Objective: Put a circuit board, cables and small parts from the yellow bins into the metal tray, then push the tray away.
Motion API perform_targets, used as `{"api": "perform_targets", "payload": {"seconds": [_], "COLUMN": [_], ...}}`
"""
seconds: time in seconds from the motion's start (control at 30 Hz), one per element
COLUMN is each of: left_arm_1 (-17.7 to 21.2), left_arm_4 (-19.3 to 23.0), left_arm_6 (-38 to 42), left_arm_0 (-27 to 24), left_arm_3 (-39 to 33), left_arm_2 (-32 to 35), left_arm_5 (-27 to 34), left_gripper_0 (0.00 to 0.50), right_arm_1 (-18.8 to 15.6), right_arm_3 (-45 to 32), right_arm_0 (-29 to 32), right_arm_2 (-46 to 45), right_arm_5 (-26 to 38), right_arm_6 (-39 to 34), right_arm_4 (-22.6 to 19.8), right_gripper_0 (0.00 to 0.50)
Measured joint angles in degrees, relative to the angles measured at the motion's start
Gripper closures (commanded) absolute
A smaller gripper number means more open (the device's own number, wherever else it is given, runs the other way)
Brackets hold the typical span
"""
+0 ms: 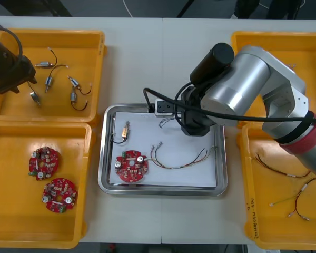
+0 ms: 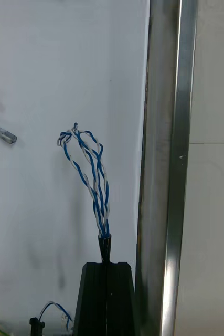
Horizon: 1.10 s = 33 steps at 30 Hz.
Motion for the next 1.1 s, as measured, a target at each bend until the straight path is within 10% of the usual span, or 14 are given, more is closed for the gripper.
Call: {"api": "perform_targets", "payload": {"seconds": [0.53, 0.6, 0.63, 0.67, 1.0, 1.03, 1.07, 1.1], "left_arm_1": [0.0, 0.0, 0.0, 0.0, 0.0, 0.0, 0.0, 0.0], "left_arm_4": [0.7, 0.7, 0.7, 0.7, 0.7, 0.7, 0.7, 0.7], "left_arm_6": [0.0, 0.0, 0.0, 0.0, 0.0, 0.0, 0.0, 0.0], "left_arm_0": [2.3, 2.4, 2.4, 2.4, 3.0, 3.0, 3.0, 3.1], "left_arm_3": [0.1, 0.4, 0.5, 0.7, 2.6, 2.6, 2.6, 2.6], "left_arm_2": [-4.8, -5.3, -5.5, -5.8, -7.9, -7.9, -7.9, -7.9], "left_arm_5": [-5.4, -5.5, -5.6, -5.8, -10.4, -10.5, -10.5, -10.5], "left_gripper_0": [0.0, 0.0, 0.0, 0.0, 0.0, 0.215, 0.215, 0.496], "right_arm_1": [-0.1, -0.1, -0.1, -0.1, -0.1, -0.2, -0.2, -0.2], "right_arm_3": [5.9, 6.0, 6.0, 6.0, 6.0, 6.0, 6.0, 5.9], "right_arm_0": [0.6, 0.7, 0.7, 0.7, 0.7, 0.7, 0.7, 0.7], "right_arm_2": [4.0, 4.1, 4.1, 4.1, 4.1, 4.1, 4.1, 4.1], "right_arm_5": [-4.2, -4.2, -4.2, -4.2, -4.2, -4.2, -4.2, -4.2], "right_arm_6": [0.0, 0.0, 0.0, 0.0, 0.0, 0.0, 0.0, 0.0], "right_arm_4": [-0.4, -0.7, -0.7, -0.7, -1.7, -1.8, -1.9, -1.9], "right_gripper_0": [0.5, 0.374, 0.141, 0.035, 0.0, 0.0, 0.0, 0.0]}}
